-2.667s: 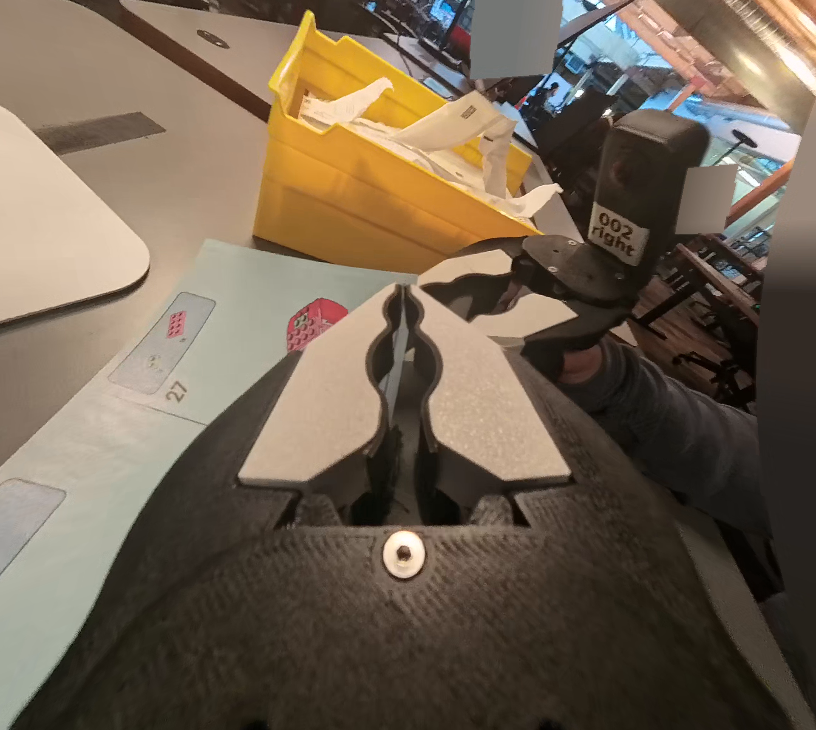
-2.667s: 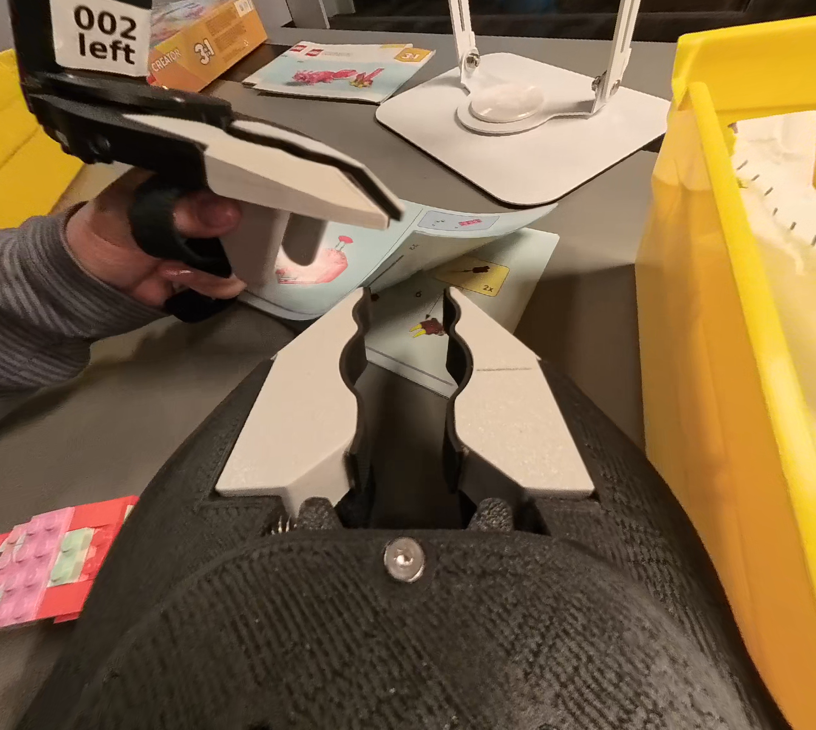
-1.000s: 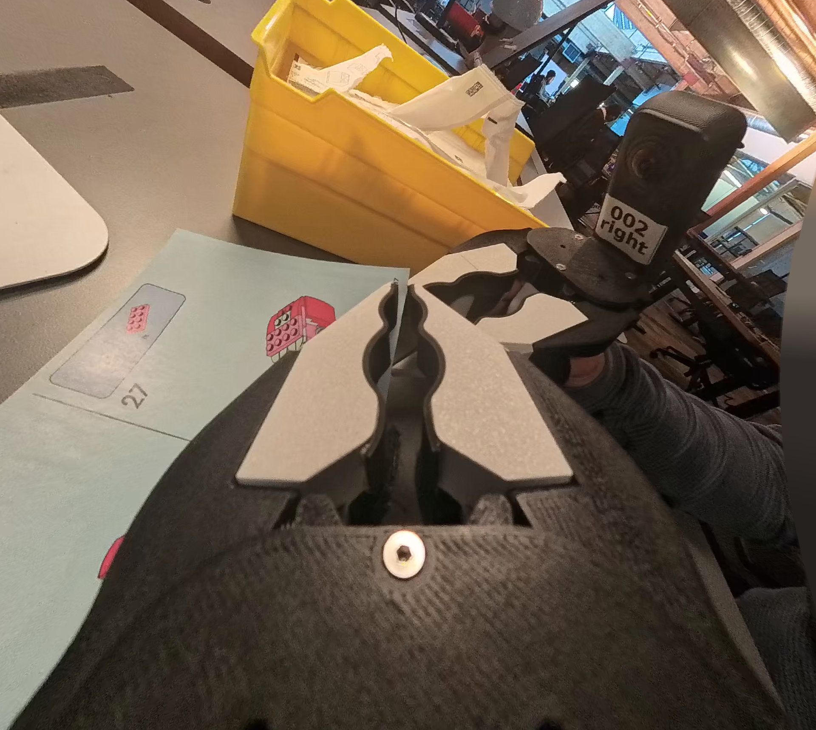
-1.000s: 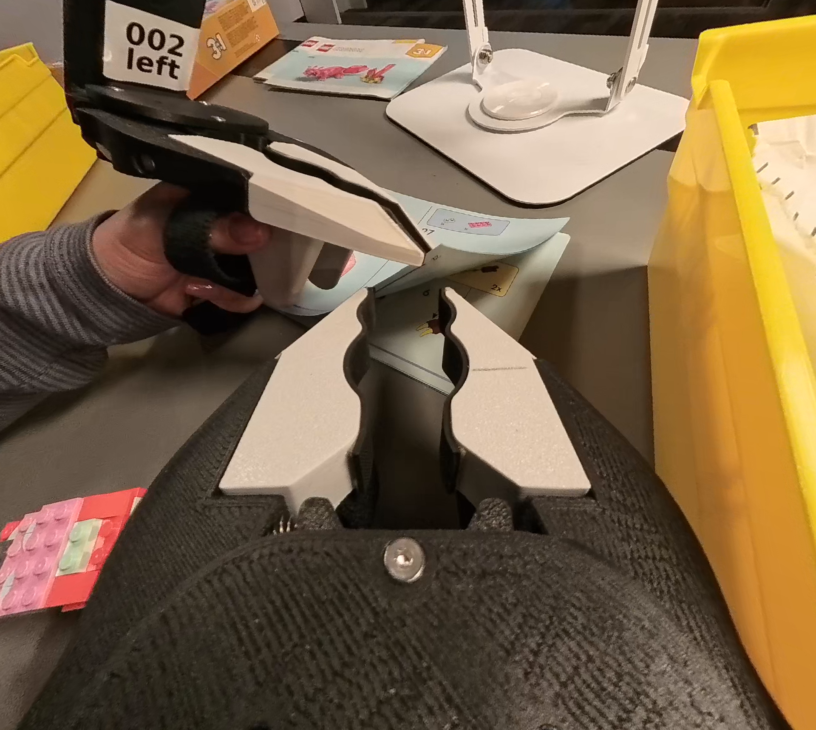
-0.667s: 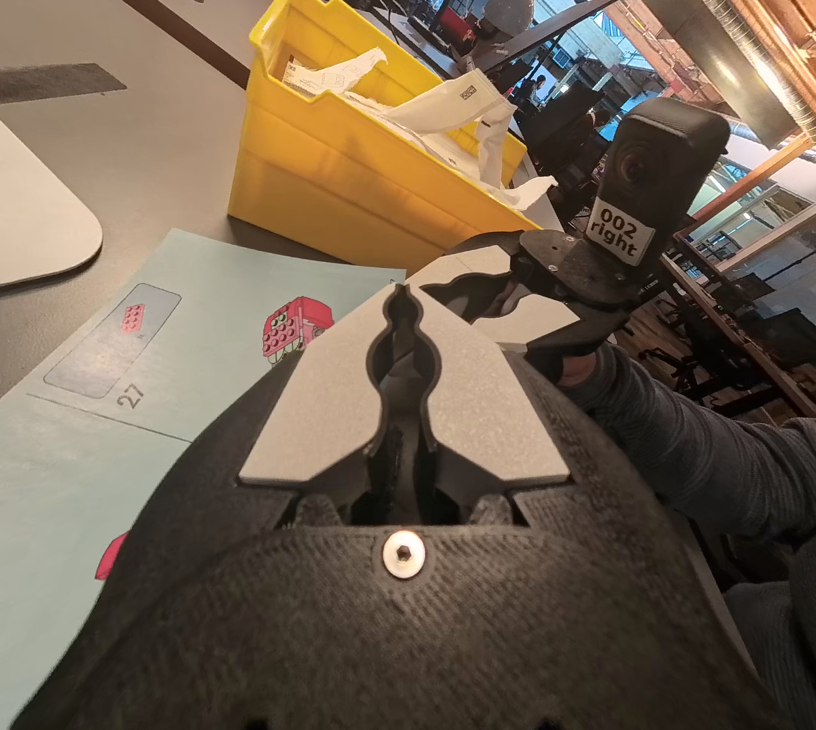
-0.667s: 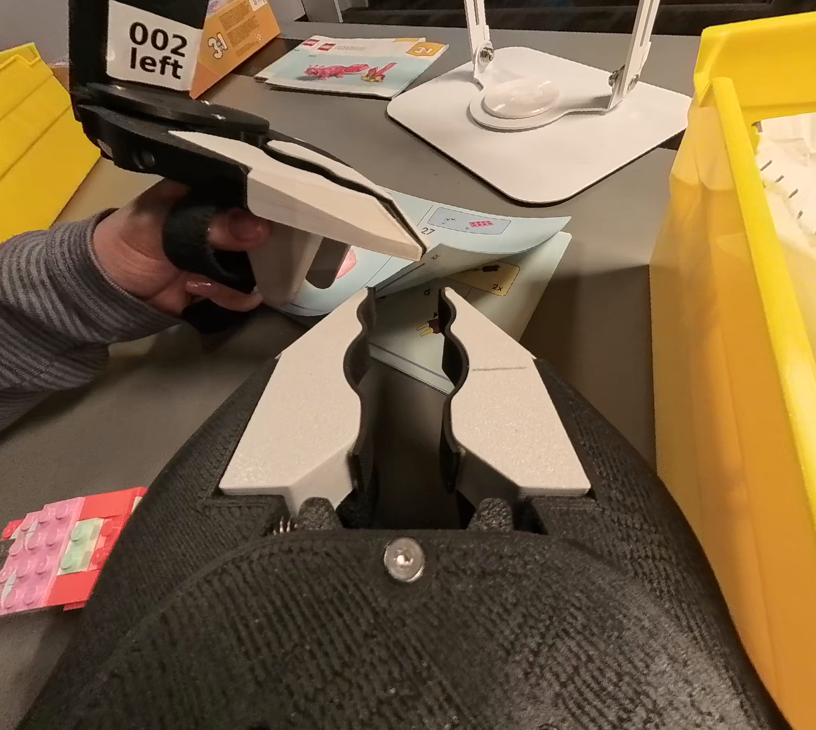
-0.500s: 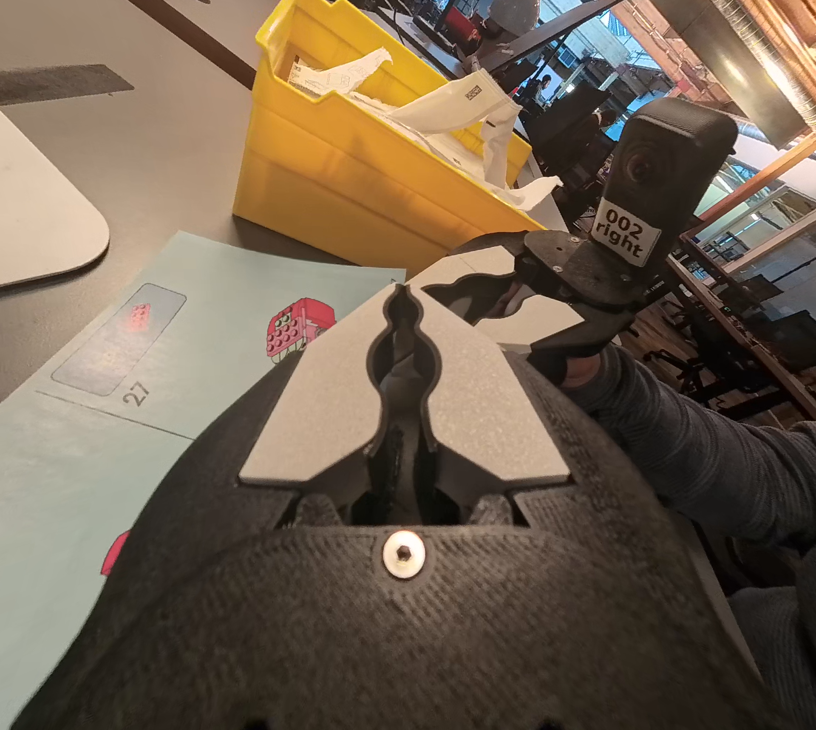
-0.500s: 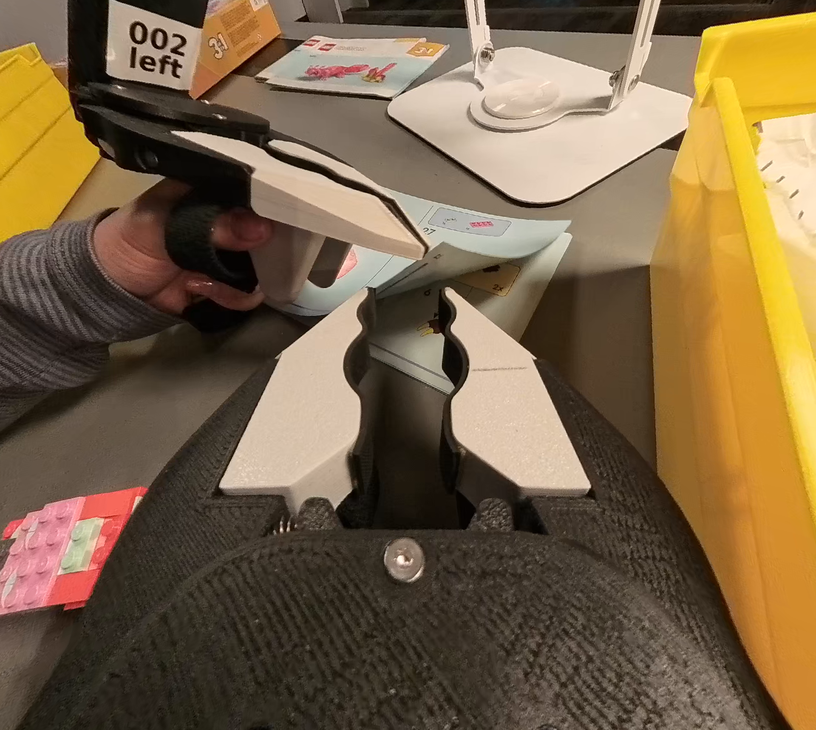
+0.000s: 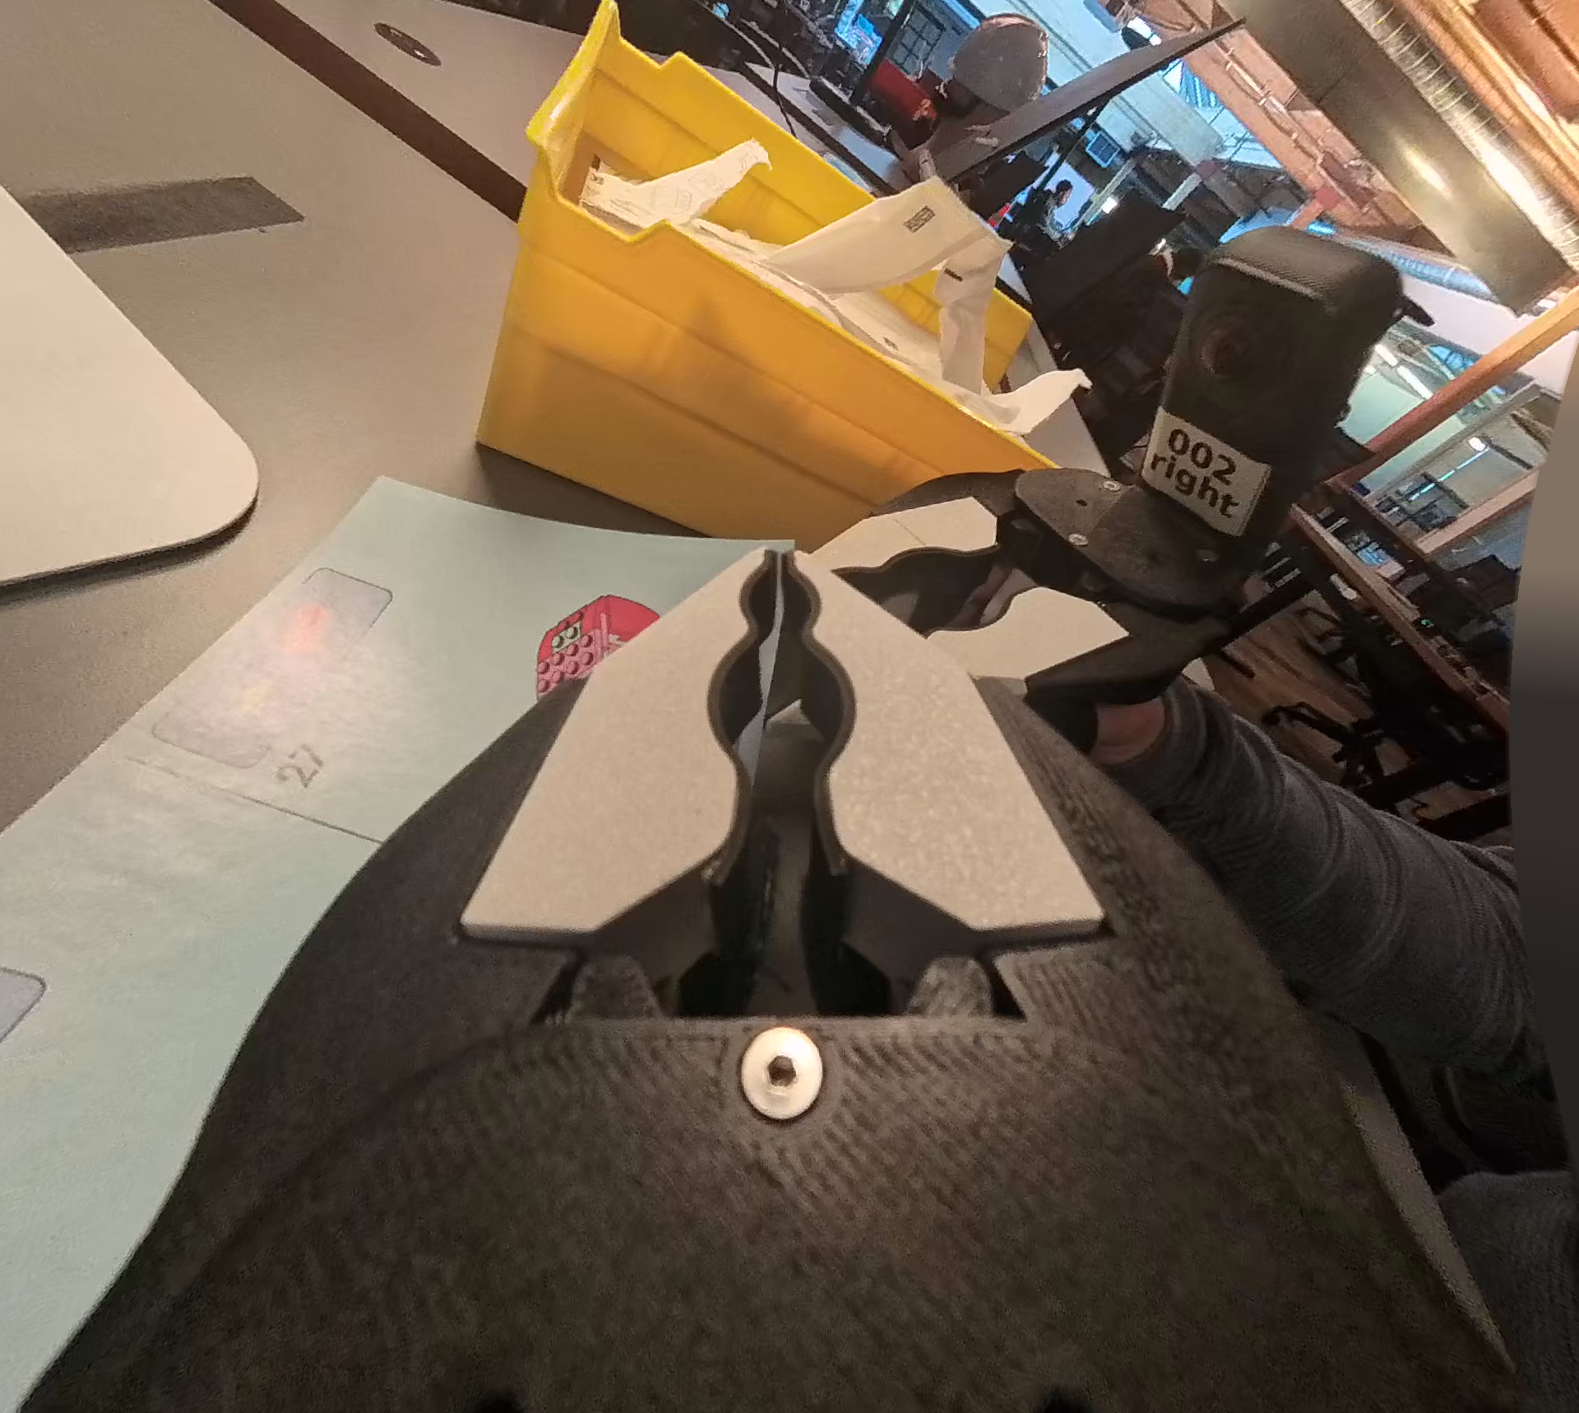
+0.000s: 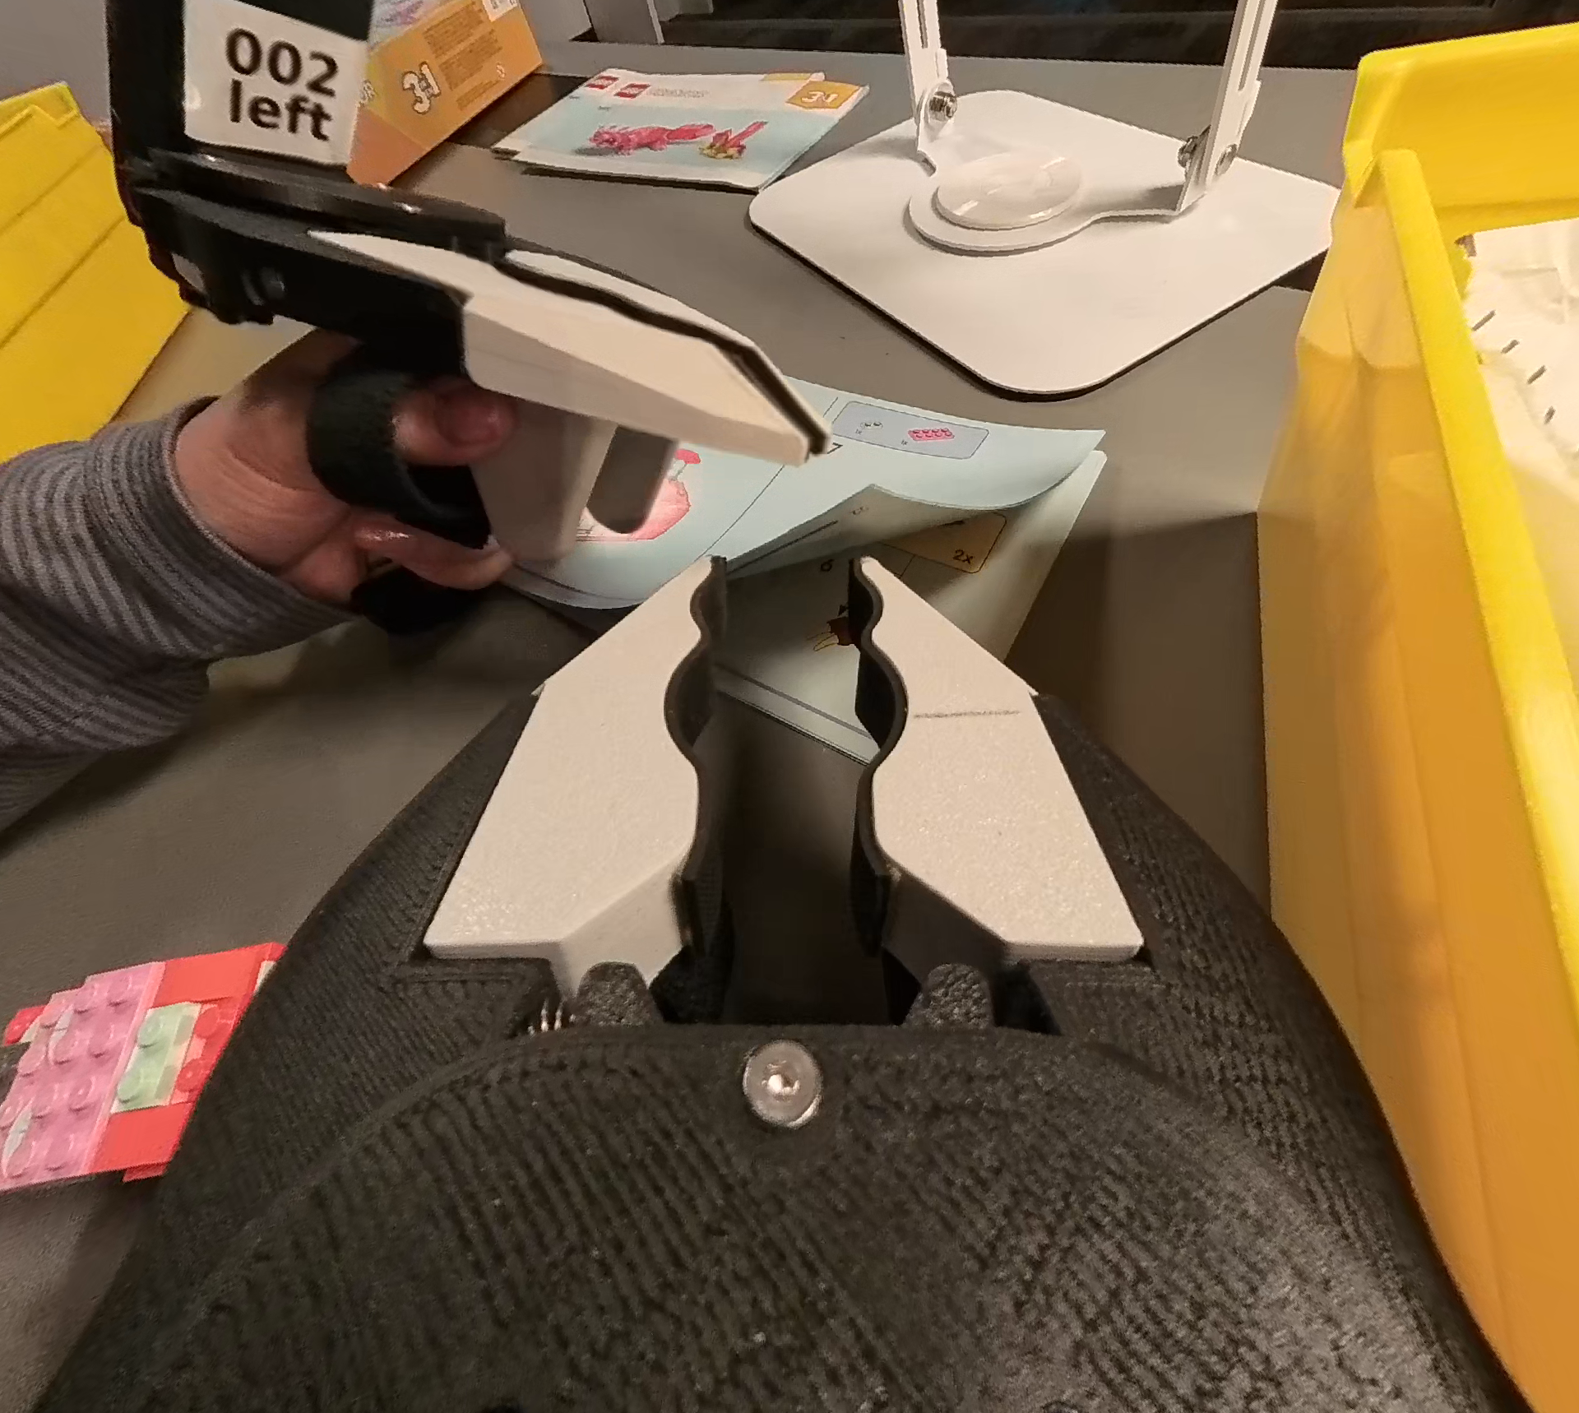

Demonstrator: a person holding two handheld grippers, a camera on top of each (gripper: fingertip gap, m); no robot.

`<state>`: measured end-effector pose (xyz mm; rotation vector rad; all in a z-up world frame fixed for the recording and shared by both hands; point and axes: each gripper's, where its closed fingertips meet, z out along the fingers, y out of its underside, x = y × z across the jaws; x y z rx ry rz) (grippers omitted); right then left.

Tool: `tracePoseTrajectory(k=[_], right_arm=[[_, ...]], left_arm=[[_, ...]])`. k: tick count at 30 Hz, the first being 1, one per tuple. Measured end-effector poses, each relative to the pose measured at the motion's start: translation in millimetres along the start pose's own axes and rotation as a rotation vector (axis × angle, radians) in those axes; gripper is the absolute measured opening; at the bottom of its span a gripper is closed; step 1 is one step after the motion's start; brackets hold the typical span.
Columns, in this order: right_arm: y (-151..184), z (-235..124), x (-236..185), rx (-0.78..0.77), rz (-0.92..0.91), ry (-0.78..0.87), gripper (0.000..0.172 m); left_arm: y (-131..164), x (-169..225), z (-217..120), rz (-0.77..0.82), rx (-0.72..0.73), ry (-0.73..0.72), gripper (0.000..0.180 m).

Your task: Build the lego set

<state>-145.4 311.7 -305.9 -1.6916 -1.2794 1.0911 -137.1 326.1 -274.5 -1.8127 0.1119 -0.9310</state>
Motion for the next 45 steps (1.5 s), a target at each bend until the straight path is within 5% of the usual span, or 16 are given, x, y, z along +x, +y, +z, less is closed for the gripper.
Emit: tracePoseTrajectory(k=[5, 14, 22, 45], right_arm=[[0, 0, 0, -0.001, 0.0, -0.001, 0.027], [0, 0, 0, -0.003, 0.0, -0.002, 0.027], [0, 1, 0, -0.005, 0.0, -0.003, 0.027], [4, -1, 1, -0.02, 0.019, 0.015, 0.029]], left_arm=[[7, -2, 5, 0.032, -0.042, -0.037, 0.022], [6, -3, 5, 0.023, -0.029, -0.037, 0.001], [4, 0, 6, 0.002, -0.016, -0.014, 0.01], [13, -1, 15, 0.052, -0.071, -0.056, 0.0]])
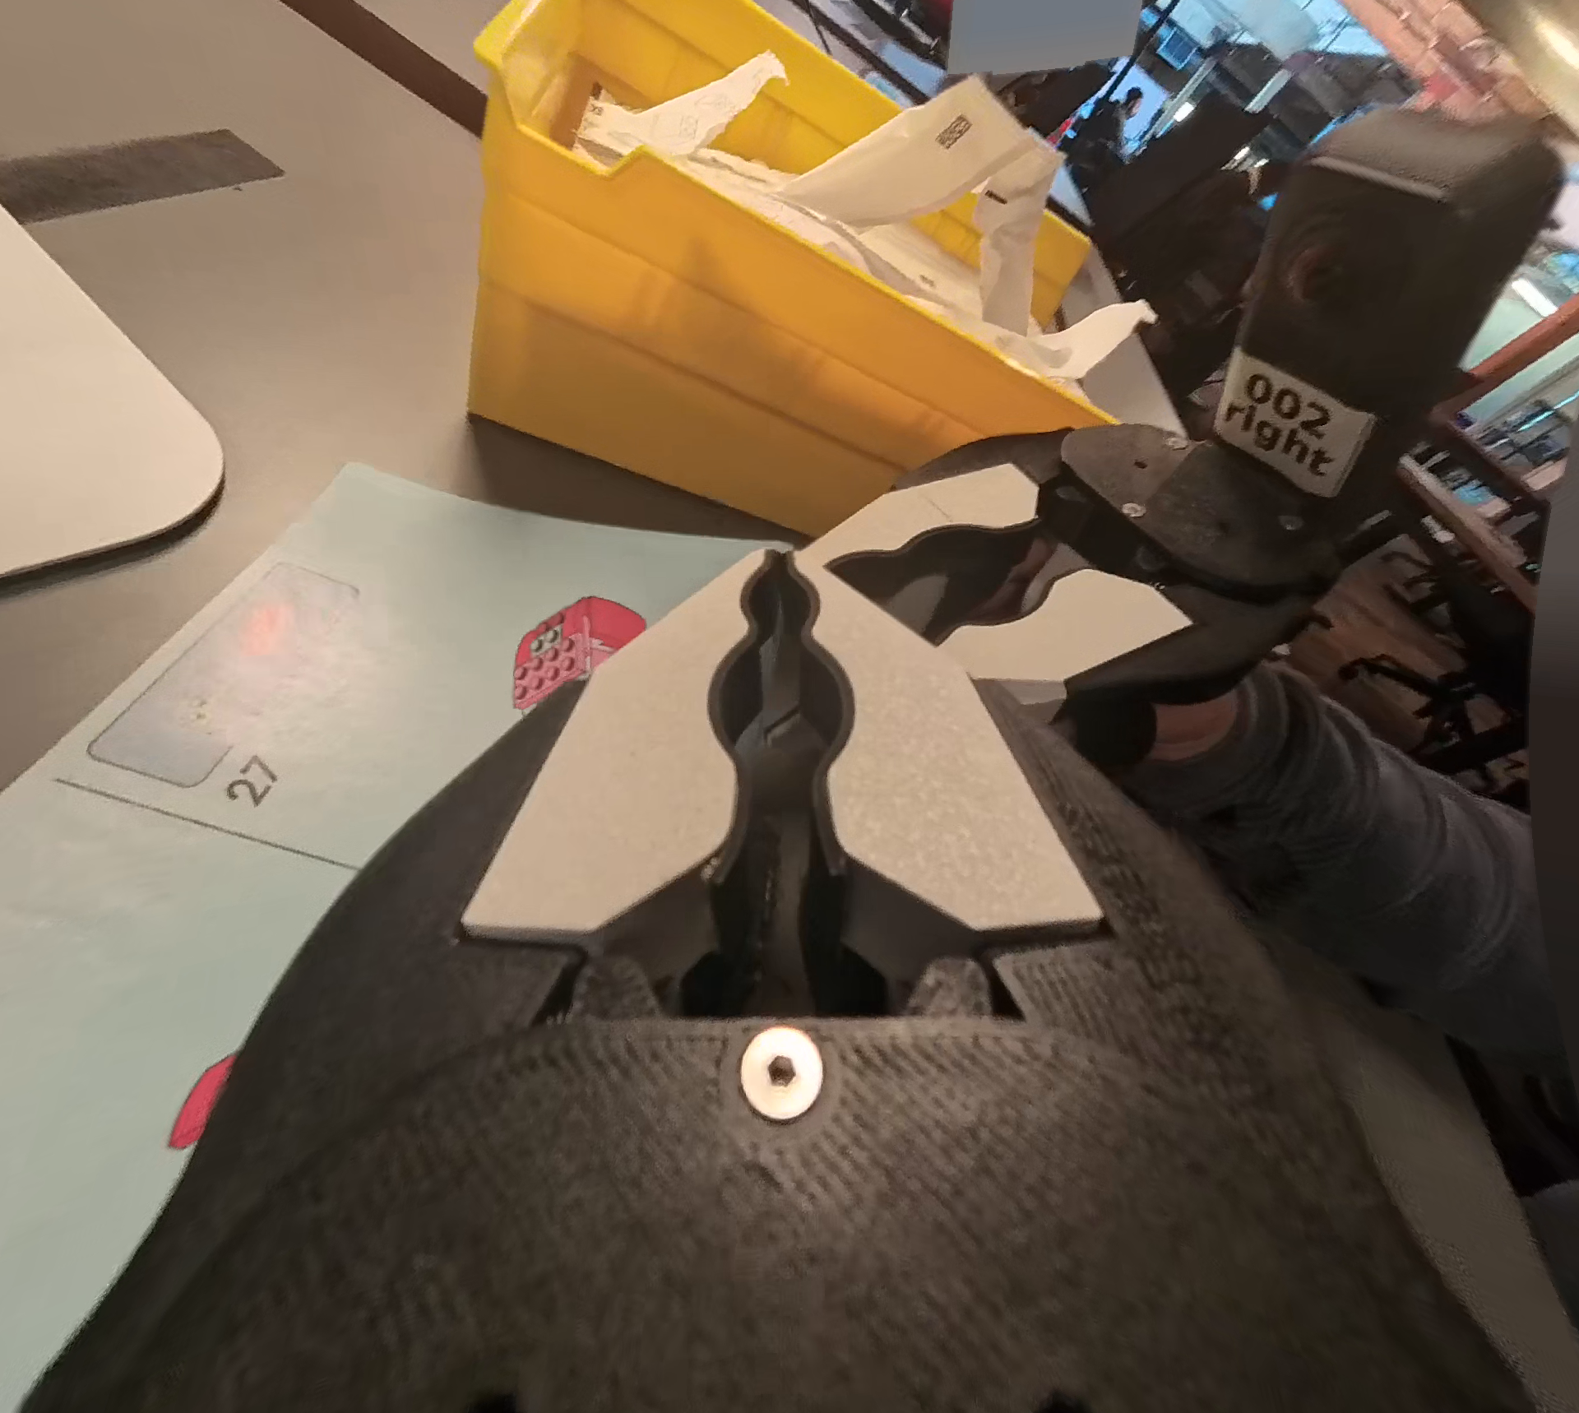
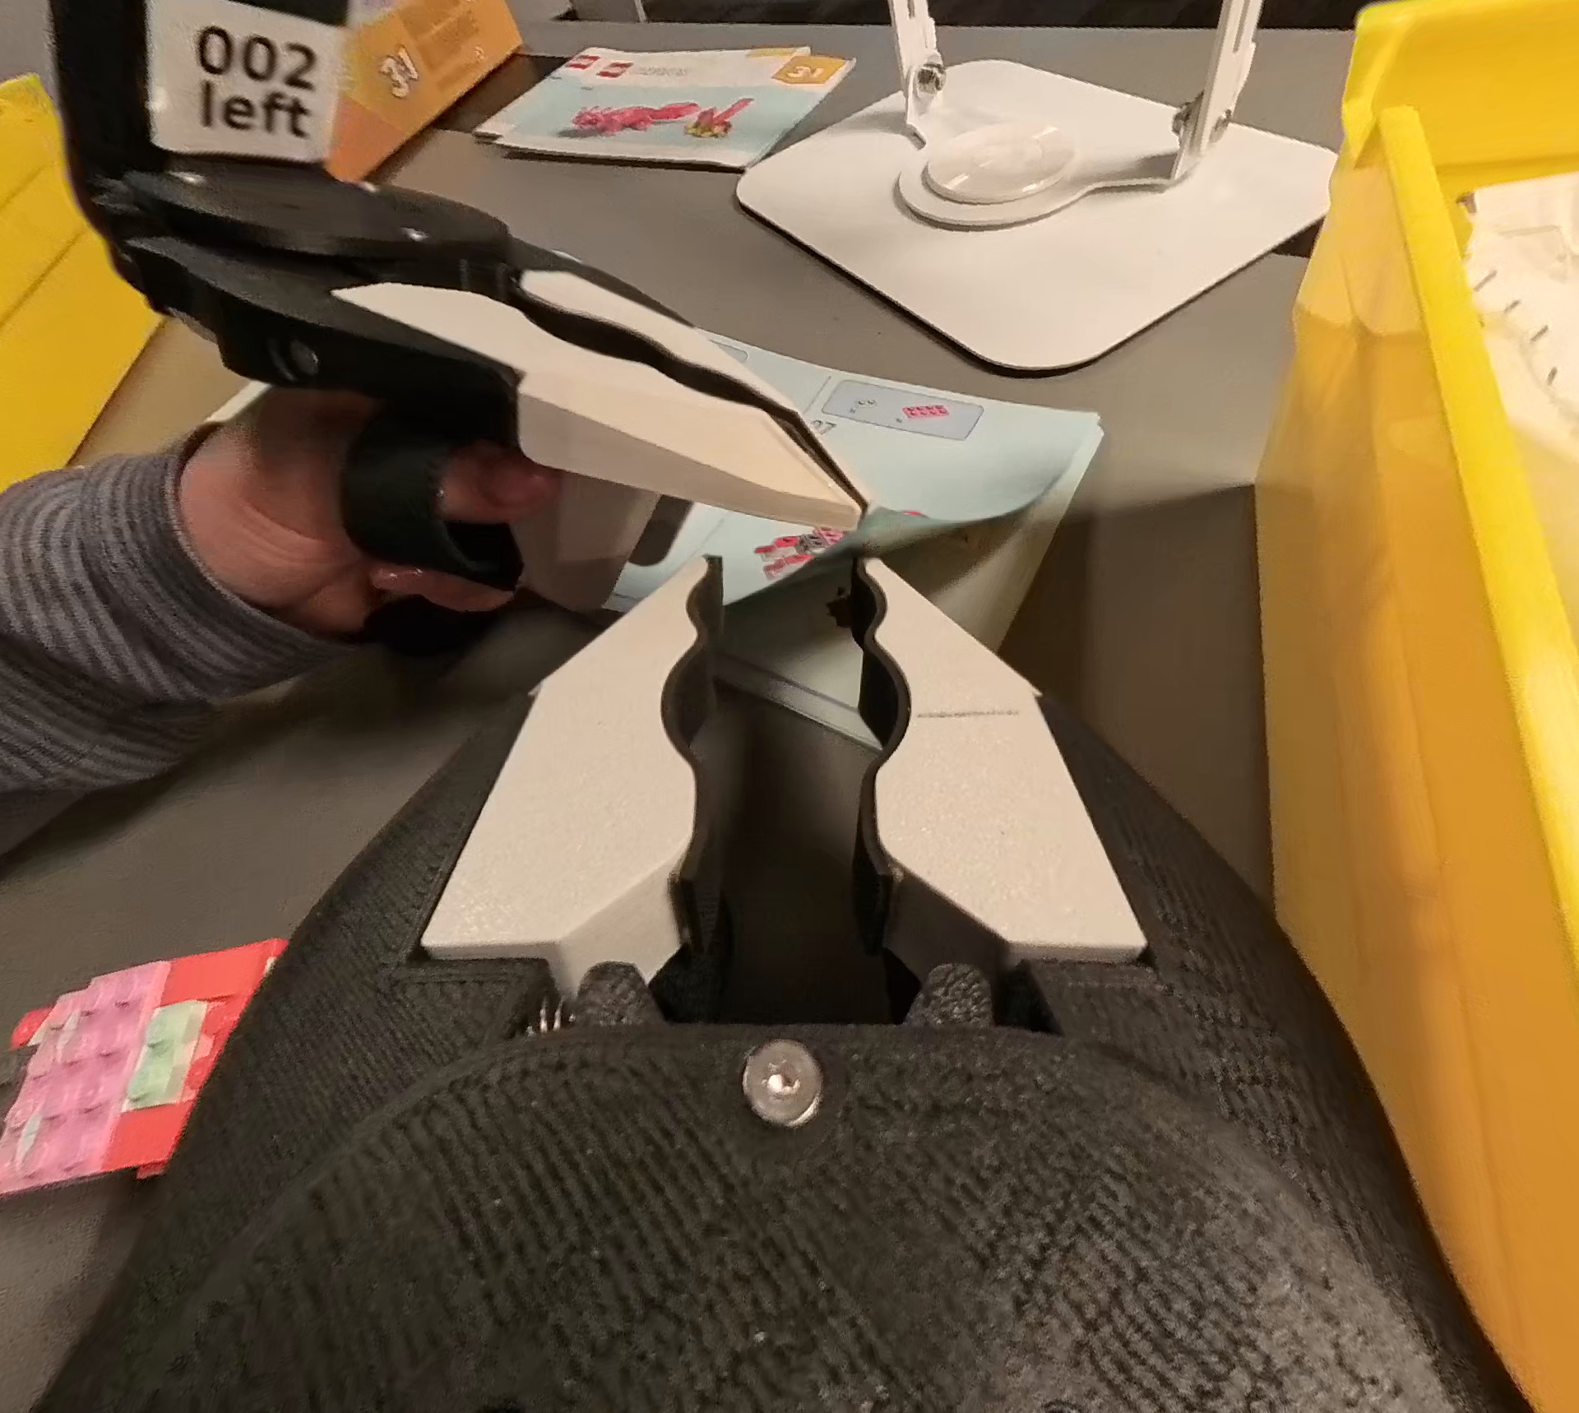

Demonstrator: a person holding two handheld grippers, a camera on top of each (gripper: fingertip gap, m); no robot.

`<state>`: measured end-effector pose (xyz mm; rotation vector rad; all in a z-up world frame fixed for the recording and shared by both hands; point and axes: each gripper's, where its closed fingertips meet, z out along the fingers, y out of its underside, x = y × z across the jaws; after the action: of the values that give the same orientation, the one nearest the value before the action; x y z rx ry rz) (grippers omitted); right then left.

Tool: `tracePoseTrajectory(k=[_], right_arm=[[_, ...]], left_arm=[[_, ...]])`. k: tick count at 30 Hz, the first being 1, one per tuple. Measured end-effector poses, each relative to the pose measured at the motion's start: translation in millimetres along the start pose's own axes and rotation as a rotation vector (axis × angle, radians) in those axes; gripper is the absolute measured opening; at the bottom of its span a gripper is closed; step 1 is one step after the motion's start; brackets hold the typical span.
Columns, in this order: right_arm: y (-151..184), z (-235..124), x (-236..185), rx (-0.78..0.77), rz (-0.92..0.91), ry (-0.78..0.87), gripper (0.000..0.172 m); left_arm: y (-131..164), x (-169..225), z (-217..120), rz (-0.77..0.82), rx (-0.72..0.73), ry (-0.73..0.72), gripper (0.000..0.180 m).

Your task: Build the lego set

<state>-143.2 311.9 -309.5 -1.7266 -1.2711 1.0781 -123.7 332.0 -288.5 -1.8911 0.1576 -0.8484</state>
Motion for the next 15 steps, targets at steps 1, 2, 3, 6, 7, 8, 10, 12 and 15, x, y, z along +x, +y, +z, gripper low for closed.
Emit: tracePoseTrajectory(k=[1, 2, 3, 6, 7, 8, 10, 12, 15], right_arm=[[2, -1, 3, -0.011, 0.007, 0.022, 0.029], [5, -2, 6, -0.024, 0.009, 0.045, 0.029], [7, -3, 9, -0.037, 0.008, 0.065, 0.029], [12, -5, 12, -0.062, 0.011, 0.089, 0.029], [13, -5, 12, -0.069, 0.013, 0.095, 0.028], [14, -5, 14, -0.074, 0.014, 0.105, 0.028], [16, -7, 19, -0.09, 0.001, 0.146, 0.028], [15, -11, 24, -0.098, -0.026, 0.189, 0.027], [16, -10, 22, -0.099, -0.015, 0.168, 0.027]], left_arm=[[1, -2, 0, 0.015, -0.009, -0.017, 0.0], [2, -3, 1, 0.029, -0.017, -0.033, 0.0], [3, -5, 1, 0.038, -0.023, -0.045, 0.0], [3, -6, 2, 0.048, -0.029, -0.061, 0.0], [3, -7, 2, 0.05, -0.029, -0.066, 0.0], [3, -7, 2, 0.051, -0.029, -0.067, 0.0], [3, -8, 1, 0.055, -0.029, -0.074, 0.0], [3, -9, 0, 0.061, -0.033, -0.077, 0.0], [4, -6, 1, 0.062, -0.037, -0.06, 0.0]])
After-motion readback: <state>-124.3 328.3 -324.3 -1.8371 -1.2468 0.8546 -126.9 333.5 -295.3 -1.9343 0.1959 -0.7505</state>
